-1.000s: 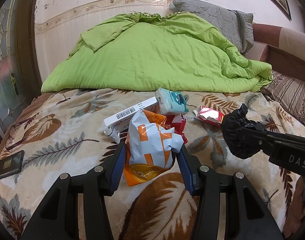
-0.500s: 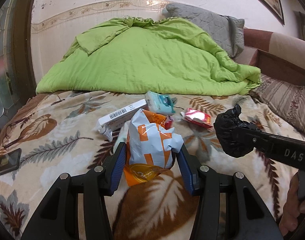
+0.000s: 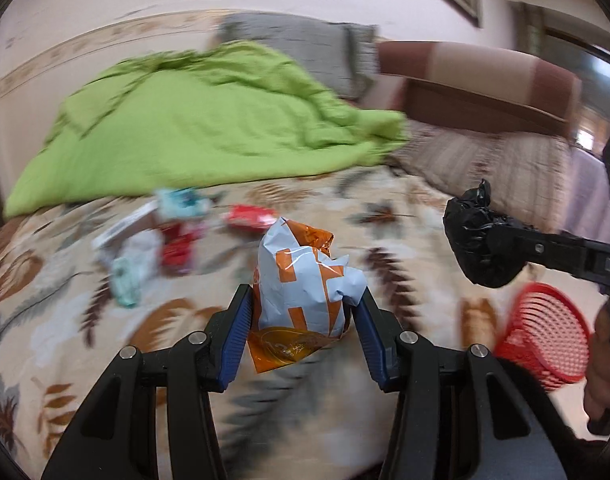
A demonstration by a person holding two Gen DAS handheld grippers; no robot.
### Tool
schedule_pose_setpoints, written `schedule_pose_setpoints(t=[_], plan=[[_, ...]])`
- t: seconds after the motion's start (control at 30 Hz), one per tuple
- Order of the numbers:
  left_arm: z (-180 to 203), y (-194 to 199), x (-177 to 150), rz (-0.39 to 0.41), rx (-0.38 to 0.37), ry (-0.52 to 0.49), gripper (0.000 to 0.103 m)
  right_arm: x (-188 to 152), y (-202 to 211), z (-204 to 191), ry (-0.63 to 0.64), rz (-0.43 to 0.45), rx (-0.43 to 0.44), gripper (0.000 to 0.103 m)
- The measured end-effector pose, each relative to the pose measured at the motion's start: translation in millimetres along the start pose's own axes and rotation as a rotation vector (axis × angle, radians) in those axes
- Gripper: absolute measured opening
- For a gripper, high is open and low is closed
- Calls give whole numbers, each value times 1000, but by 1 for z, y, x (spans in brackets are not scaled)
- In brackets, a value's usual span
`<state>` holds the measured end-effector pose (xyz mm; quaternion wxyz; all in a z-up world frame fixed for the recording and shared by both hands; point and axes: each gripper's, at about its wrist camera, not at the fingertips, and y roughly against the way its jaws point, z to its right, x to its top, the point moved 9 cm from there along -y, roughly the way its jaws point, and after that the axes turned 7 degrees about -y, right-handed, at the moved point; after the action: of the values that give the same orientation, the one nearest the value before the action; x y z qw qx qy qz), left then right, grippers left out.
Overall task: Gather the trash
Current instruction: 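Carry both held bags to the red wastebasket and release them, then move both open grippers back toward the trash on the bed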
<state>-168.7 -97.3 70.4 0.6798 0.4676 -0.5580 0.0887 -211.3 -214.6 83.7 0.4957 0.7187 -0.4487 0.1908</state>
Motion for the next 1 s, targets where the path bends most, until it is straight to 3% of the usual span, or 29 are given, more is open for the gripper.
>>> schedule_pose_setpoints(t=[0.4, 0.6, 0.77, 0.83, 0.9, 1.0], plan=[[179, 1, 61, 24, -371, -164, 49, 4, 150, 163, -216, 164, -302, 40], [256, -13, 51, -53, -513, -229, 49, -16, 197, 214, -280, 179, -406, 40], [297, -34, 39, -137, -598, -238, 50, -40, 200, 244, -373, 156, -419, 42], [304, -38, 38, -155, -615, -239, 58, -47, 200, 251, -410, 147, -410, 45], [305, -36, 40, -144, -618, -230, 80, -51, 202, 258, -446, 146, -402, 52], [297, -29, 48, -99, -597, -226, 80, -47, 209, 260, -439, 165, -419, 57]])
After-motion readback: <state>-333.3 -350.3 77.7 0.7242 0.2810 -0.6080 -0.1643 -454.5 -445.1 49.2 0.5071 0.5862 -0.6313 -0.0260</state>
